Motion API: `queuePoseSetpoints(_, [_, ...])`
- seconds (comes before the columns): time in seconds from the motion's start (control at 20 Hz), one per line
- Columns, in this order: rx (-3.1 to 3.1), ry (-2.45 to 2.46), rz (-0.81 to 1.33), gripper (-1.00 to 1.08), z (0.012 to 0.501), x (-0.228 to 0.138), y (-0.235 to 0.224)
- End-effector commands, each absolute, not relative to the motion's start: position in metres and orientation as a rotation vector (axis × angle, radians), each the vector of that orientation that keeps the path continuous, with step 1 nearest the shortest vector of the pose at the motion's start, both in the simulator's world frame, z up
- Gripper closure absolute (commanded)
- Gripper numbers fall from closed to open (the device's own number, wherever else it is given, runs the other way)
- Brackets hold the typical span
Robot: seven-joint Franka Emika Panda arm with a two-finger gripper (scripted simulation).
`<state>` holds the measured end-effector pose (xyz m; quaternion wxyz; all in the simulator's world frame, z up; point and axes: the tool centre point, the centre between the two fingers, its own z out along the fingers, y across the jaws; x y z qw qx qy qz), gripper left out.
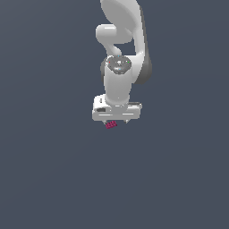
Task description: Pick up the object and move it to a goal position.
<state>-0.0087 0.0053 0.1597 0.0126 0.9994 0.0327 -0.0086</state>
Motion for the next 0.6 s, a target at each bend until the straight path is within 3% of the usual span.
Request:
queuePoseSetpoints(0.0, [3.115,0.102,-0.027,-0.92,0.160,-0.009,0.005])
queuePoseSetpoints(0.55, [3.126,0.001,-0.033,-0.92,0.166,-0.009,-0.025])
